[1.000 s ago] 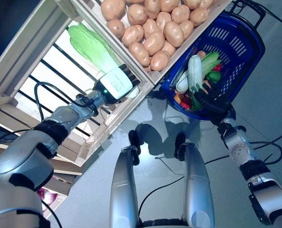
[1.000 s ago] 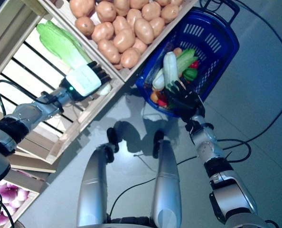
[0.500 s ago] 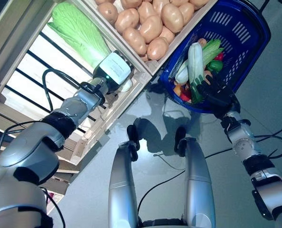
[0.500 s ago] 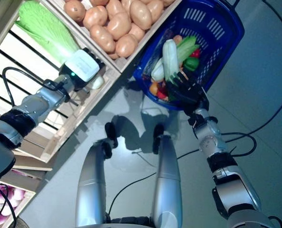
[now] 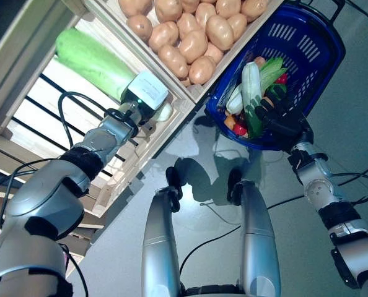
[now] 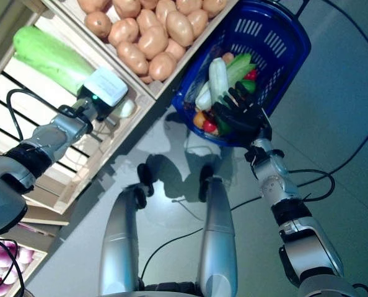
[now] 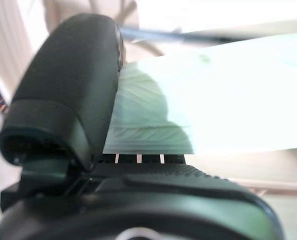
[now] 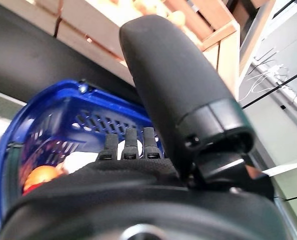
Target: Put vegetables into the basket
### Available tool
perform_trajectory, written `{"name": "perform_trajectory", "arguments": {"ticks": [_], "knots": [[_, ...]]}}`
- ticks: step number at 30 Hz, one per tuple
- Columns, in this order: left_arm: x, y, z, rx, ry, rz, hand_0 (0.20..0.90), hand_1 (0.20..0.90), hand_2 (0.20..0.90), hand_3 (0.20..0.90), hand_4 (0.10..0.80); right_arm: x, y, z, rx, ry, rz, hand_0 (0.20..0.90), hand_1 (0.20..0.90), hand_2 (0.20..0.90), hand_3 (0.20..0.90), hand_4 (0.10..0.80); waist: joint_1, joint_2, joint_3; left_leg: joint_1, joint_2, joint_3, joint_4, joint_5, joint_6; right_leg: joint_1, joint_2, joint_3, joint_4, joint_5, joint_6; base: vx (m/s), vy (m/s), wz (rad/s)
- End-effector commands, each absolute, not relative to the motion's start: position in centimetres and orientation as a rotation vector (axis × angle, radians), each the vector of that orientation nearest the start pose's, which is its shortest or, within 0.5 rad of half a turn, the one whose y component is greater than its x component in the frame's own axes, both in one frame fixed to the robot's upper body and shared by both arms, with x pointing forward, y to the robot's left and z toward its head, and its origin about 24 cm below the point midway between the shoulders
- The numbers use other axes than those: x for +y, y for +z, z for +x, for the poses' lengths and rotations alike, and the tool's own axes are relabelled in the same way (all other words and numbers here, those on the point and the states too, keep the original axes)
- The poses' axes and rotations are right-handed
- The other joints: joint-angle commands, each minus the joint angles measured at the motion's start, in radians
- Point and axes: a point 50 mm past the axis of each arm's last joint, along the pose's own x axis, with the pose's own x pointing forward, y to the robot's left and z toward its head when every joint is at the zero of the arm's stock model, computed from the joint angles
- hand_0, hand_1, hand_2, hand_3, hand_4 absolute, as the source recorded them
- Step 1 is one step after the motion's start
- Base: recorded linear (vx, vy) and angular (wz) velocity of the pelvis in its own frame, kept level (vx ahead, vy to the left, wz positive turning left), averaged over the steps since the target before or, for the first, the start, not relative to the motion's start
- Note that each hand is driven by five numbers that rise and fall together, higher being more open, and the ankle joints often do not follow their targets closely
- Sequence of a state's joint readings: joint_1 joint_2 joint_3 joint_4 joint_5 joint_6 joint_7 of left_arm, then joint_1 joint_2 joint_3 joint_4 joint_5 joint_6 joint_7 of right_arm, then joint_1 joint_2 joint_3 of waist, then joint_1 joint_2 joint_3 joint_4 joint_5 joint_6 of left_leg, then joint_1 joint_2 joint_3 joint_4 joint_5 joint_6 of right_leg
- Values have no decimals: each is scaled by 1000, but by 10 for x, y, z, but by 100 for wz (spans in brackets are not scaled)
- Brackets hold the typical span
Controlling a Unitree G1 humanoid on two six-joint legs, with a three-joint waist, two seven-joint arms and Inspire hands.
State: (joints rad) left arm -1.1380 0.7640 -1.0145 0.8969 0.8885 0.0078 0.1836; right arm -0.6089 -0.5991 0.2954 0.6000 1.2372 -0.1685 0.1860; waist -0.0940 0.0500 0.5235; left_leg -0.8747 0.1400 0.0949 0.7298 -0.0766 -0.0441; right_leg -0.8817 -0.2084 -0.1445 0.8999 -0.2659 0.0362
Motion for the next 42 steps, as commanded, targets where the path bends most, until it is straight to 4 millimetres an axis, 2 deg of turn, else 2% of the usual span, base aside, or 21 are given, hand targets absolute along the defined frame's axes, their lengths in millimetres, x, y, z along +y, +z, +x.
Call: {"name": "perform_trajectory", "arguments": {"ticks": [1, 5, 9, 10, 15, 17, 24, 26, 31, 34, 40, 42], "knots": [[301, 226, 384, -30, 202, 2233, 300, 300, 300, 300, 400, -234, 166, 353, -391, 202, 596, 900, 900, 900, 900, 800, 5, -32, -4, 129, 18, 35, -17, -59, -28, 130, -10, 48, -146, 154, 32, 18, -13, 9], [299, 223, 380, -134, 176, 2186, 300, 300, 300, 300, 400, -233, 156, 350, -366, 191, 584, 900, 900, 900, 900, 800, 9, -41, -4, 247, 22, 36, -58, -50, -33, 251, -22, 32, -186, 152, 34, 45, -15, 2], [297, 215, 376, -227, 162, 2060, 300, 300, 300, 300, 400, -233, 140, 344, -326, 179, 581, 900, 900, 900, 900, 800, 11, -49, -47, 320, 14, 31, -109, -35, -34, 326, -27, 18, -232, 156, 35, 109, -28, 4], [293, 209, 372, -272, 148, 1974, 300, 300, 300, 300, 400, -231, 129, 340, -294, 173, 575, 900, 900, 900, 900, 800, 14, -54, -79, 374, 11, 38, -152, -22, -35, 381, -30, 9, -273, 160, 36, 159, -29, 1], [289, 186, 358, -369, 147, 1706, 300, 300, 300, 300, 400, -228, 99, 324, -219, 186, 537, 900, 900, 900, 900, 800, 27, -62, -161, 520, -13, 46, -281, 15, -34, 536, -29, -28, -409, 177, 40, 188, -31, -3], [284, 170, 348, -407, 142, 1556, 300, 300, 300, 300, 400, -225, 85, 314, -175, 202, 512, 900, 900, 900, 900, 800, 38, -64, -217, 615, -28, 51, -374, 37, -33, 643, -19, -48, -513, 191, 41, 251, -48, 2], [267, 140, 326, -460, 129, 1250, 300, 300, 300, 300, 400, -219, 69, 298, -117, 248, 494, 900, 900, 900, 900, 800, 58, -58, -342, 792, -49, 44, -577, 89, -31, 841, 13, -74, -730, 234, 49, 199, -32, 1], [263, 138, 322, -473, 120, 1183, 300, 300, 300, 300, 400, -215, 65, 295, -98, 267, 488, 900, 900, 900, 900, 800, 62, -57, -363, 821, -51, 41, -611, 98, -30, 870, 15, -79, -762, 246, 53, 147, -24, 2], [249, 137, 316, -453, 73, 770, 300, 300, 300, 300, 400, -203, 61, 290, -60, 353, 452, 900, 900, 900, 900, 800, 78, -61, -423, 899, -52, 28, -725, 126, -28, 941, 20, -92, -857, 287, 68, 106, -40, 9], [231, 138, 317, -444, -16, 491, 300, 300, 300, 300, 400, -192, 62, 293, -43, 391, 442, 900, 900, 900, 900, 800, 88, -65, -448, 935, -51, 18, -791, 146, -30, 975, 24, -101, -914, 315, 76, 65, -48, 12], [197, 152, 319, -484, -163, 126, 300, 300, 300, 300, 400, -165, 70, 303, 25, 546, 438, 900, 900, 900, 900, 800, 104, -76, -478, 937, -54, -8, -817, 146, -32, 1008, 36, -125, -975, 343, 78, 24, -51, 10], [193, 154, 318, -487, -198, 54, 300, 300, 300, 300, 400, -159, 69, 301, 47, 584, 447, 900, 900, 900, 900, 800, 108, -78, -480, 937, -54, -12, -817, 145, -32, 1011, 37, -128, -978, 343, 77, 16, -47, 1]]}}
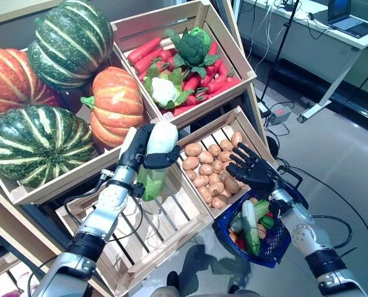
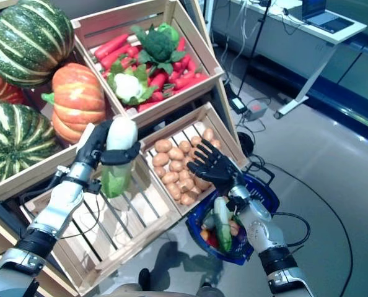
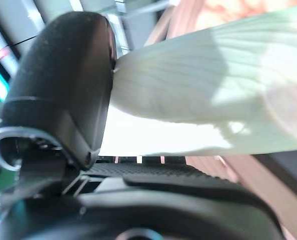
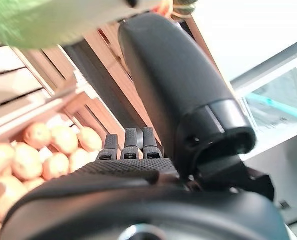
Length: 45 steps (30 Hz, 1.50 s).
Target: Put vegetables into the basket
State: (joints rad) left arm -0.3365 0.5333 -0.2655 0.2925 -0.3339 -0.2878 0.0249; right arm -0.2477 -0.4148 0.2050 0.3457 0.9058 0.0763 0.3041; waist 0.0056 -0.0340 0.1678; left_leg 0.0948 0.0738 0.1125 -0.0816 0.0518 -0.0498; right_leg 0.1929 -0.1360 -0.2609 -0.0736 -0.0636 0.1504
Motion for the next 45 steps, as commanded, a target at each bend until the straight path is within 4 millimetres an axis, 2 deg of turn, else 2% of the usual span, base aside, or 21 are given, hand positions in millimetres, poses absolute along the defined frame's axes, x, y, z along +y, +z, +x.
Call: {"name": "perform_trajectory", "arguments": {"ticks": [1, 4, 7, 14, 26, 34, 40, 41, 45], "knots": [[190, 155, 317, -485, -228, -9, 300, 300, 300, 300, 400, -155, 66, 300, 78, 621, 451, 900, 900, 900, 900, 800, 11, 4, -128, -33, 12, -31, -6, 16, -26, -62, -34, -14, -6, 139, -38, 22, -48, 2], [177, 159, 315, -492, -302, -110, 300, 300, 300, 300, 400, -145, 63, 300, 137, 683, 432, 900, 900, 900, 900, 800, 19, -2, -131, -30, 13, -37, -6, 13, -26, -55, -32, -18, -8, 137, -42, 20, -55, 6], [164, 168, 312, -515, -373, -175, 300, 300, 300, 300, 400, -138, 71, 305, 131, 710, 407, 900, 900, 900, 900, 800, 26, -6, -132, -25, 16, -44, -6, 11, -27, -48, -27, -22, -10, 134, -45, 14, -49, 10], [140, 172, 309, -514, -475, -240, 300, 300, 300, 300, 400, -117, 79, 309, 135, 781, 382, 900, 900, 900, 900, 800, 34, -8, -128, -12, 23, -56, -6, 7, -28, -33, -18, -15, -13, 126, -52, 16, -30, 9], [112, 146, 303, -367, -633, -347, 300, 300, 300, 300, 400, -101, 97, 314, 72, 805, 343, 900, 900, 900, 900, 800, 42, -12, -122, 6, 30, -68, -6, 4, -27, -12, -17, -6, -13, 120, -57, 14, -6, 3], [94, 123, 299, -232, -724, -404, 300, 300, 300, 300, 400, -93, 119, 320, -7, 837, 294, 900, 900, 900, 900, 800, 44, -15, -120, 11, 31, -64, -6, 1, -25, -11, -21, -2, -14, 122, -55, 0, 0, 0], [74, 123, 293, -195, -817, -517, 300, 300, 300, 300, 400, -83, 121, 326, 25, 838, 297, 900, 900, 900, 900, 800, 49, -16, -120, 11, 33, -64, -6, 2, -25, -10, -25, -5, -14, 124, -55, 0, 0, 0], [66, 123, 290, -185, -852, -535, 300, 300, 300, 300, 400, -81, 122, 328, 21, 839, 318, 900, 900, 900, 900, 800, 51, -16, -118, 11, 33, -66, -6, 2, -25, -9, -26, -5, -14, 125, -54, 0, 0, 0], [55, 119, 285, -147, -898, -547, 300, 300, 300, 300, 400, -76, 134, 331, -26, 841, 395, 900, 900, 900, 900, 800, 54, -16, -117, 13, 31, -70, -6, -1, -24, -8, -27, -6, -14, 124, -52, 22, -7, 5]]}}
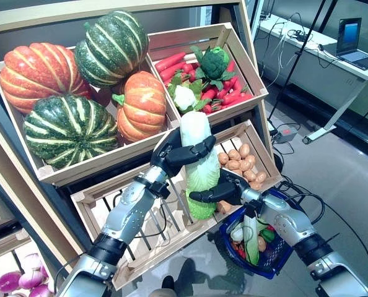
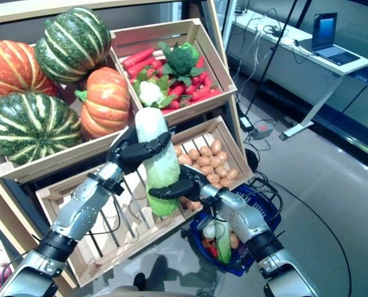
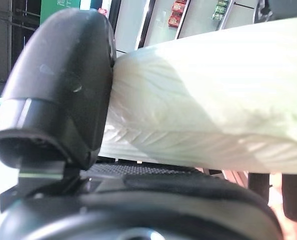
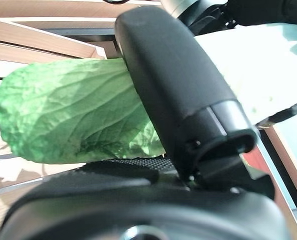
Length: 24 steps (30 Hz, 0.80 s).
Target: Put vegetables into the basket
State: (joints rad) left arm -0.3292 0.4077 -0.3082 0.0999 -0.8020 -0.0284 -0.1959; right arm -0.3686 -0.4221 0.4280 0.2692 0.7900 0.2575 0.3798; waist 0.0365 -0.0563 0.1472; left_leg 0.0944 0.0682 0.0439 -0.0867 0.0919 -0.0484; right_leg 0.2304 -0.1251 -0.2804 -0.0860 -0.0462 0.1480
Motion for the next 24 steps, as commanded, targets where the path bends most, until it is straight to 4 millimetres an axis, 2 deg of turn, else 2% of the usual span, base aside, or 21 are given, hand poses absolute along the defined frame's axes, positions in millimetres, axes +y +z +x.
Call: {"name": "perform_trajectory", "arguments": {"ticks": [1, 3, 4, 5, 8, 14, 21, 24], "knots": [[53, 116, 284, -131, -906, -551, 300, 300, 300, 300, 400, -74, 138, 333, -40, 845, 414, 900, 900, 900, 900, 800, 24, 7, -96, 13, 37, -1, -1, -42, -25, -45, -38, 13, -1, 106, -50, 15, -10, 5], [51, 109, 282, -98, -922, -547, 300, 300, 300, 300, 400, -71, 147, 334, -68, 862, 452, 900, 900, 900, 900, 800, 25, 6, -94, 14, 38, -1, -1, -44, -26, -45, -38, 12, -1, 106, -49, 12, -6, 5], [48, 104, 279, -75, -934, -547, 300, 300, 300, 300, 400, -68, 151, 333, -88, 882, 483, 775, 775, 775, 775, 717, 25, 7, -95, 14, 38, 0, -1, -45, -25, -47, -38, 13, -1, 105, -49, 14, 8, 4], [48, 101, 277, -64, -942, -547, 300, 300, 300, 300, 400, -66, 154, 332, -101, 896, 517, 300, 300, 300, 300, 400, 25, 9, -96, 14, 39, 1, -1, -45, -25, -47, -38, 13, -1, 104, -49, 17, 18, 3], [48, 97, 274, -48, -949, -561, 300, 300, 300, 300, 400, -64, 155, 331, -104, 911, 585, 300, 300, 300, 300, 400, 26, 13, -96, 15, 40, 4, -1, -46, -23, -48, -37, 14, 1, 101, -50, 5, 11, 0], [51, 93, 270, -50, -926, -558, 300, 300, 300, 300, 400, -71, 150, 329, -109, 876, 603, 300, 300, 300, 300, 400, 22, 15, -94, 18, 43, 7, -1, -50, -22, -46, -37, 18, 3, 98, -50, 0, 0, 0], [64, 87, 271, -45, -860, -537, 300, 300, 300, 300, 400, -93, 138, 332, -89, 777, 625, 300, 300, 300, 300, 400, 16, 17, -95, 21, 49, 18, -1, -49, -24, -48, -37, 23, 1, 101, -50, 0, 0, 0], [76, 86, 272, -55, -820, -503, 300, 300, 300, 300, 400, -102, 129, 330, -82, 741, 580, 300, 300, 300, 300, 400, 12, 20, -90, 23, 51, 24, -1, -47, -25, -50, -38, 26, 2, 103, -50, 0, 0, 0]]}}
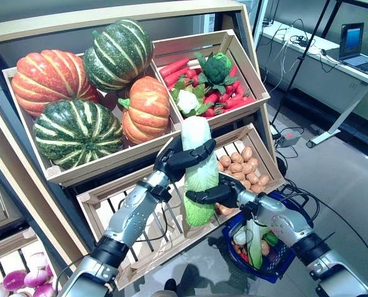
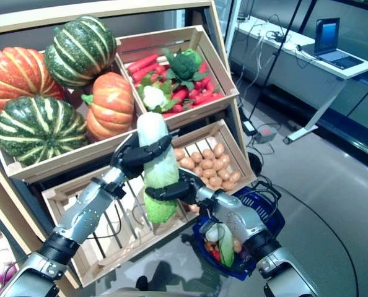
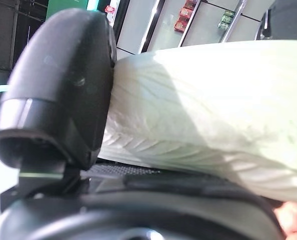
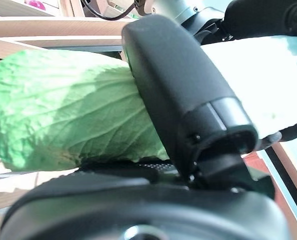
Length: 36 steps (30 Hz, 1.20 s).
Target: Put vegetables into the basket
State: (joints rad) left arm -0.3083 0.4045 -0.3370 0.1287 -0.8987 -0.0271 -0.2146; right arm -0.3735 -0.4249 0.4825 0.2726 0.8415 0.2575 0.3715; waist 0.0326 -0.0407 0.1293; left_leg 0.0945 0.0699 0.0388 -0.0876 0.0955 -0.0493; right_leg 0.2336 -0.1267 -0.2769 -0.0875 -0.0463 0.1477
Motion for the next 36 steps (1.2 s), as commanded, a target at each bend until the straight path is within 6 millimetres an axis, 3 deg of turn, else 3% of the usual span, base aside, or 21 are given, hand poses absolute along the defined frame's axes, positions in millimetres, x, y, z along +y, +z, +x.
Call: {"name": "perform_trajectory", "arguments": {"ticks": [1, 2, 3, 8, 13, 18, 24, 30, 36], "knots": [[81, 86, 273, -59, -796, -483, 300, 300, 300, 300, 400, -107, 126, 329, -79, 719, 550, 300, 300, 300, 300, 400, 15, 4, -70, 23, 50, 31, 0, -50, -25, -54, -36, 23, 3, 104, -49, 0, 0, 0], [86, 84, 274, -53, -767, -467, 538, 538, 538, 538, 558, -114, 122, 328, -68, 695, 529, 300, 300, 300, 300, 400, 14, 5, -69, 24, 50, 33, 0, -51, -25, -54, -37, 24, 2, 105, -48, -8, 25, -4], [89, 83, 275, -44, -753, -456, 900, 900, 900, 900, 800, -120, 118, 328, -60, 677, 529, 300, 300, 300, 300, 400, 13, 5, -68, 25, 51, 34, 0, -50, -25, -54, -37, 24, 1, 106, -48, -4, 18, -4], [120, 79, 274, -70, -653, -363, 900, 900, 900, 900, 800, -155, 88, 316, 0, 548, 553, 300, 300, 300, 300, 400, 10, 7, -63, 25, 56, 42, 0, -47, -26, -56, -38, 25, 0, 109, -45, 0, 13, -6], [164, 78, 280, -106, -419, -206, 900, 900, 900, 900, 800, -188, 55, 298, 58, 397, 652, 300, 300, 300, 300, 400, 4, 10, -57, 23, 60, 50, 0, -44, -27, -62, -36, 30, 0, 112, -46, -4, 5, -4], [196, 66, 277, -84, -237, -242, 900, 900, 900, 900, 800, -213, 30, 281, 88, 246, 684, 300, 300, 300, 300, 400, 1, 9, -52, 21, 62, 55, 0, -44, -28, -69, -36, 33, 0, 113, -46, -3, -16, -6], [204, 48, 272, -29, -160, -247, 900, 900, 900, 900, 800, -245, 14, 273, 113, 48, 688, 300, 300, 300, 300, 400, -2, 9, -44, 19, 63, 59, 0, -46, -30, -76, -31, 40, 0, 113, -48, -8, -12, -7], [196, 38, 272, 11, -179, -296, 900, 900, 900, 900, 800, -271, -21, 259, 224, -208, 747, 300, 300, 300, 300, 400, 0, 14, -35, 22, 66, 63, 0, -46, -29, -80, -26, 45, 0, 119, -51, 7, -40, -2], [188, 43, 275, -23, -205, -257, 900, 900, 900, 900, 800, -292, -55, 238, 362, -421, 741, 300, 300, 300, 300, 400, 21, 22, -7, 22, 72, 69, 0, -37, -30, -84, -24, 39, 11, 118, -58, 41, -58, -3]]}}
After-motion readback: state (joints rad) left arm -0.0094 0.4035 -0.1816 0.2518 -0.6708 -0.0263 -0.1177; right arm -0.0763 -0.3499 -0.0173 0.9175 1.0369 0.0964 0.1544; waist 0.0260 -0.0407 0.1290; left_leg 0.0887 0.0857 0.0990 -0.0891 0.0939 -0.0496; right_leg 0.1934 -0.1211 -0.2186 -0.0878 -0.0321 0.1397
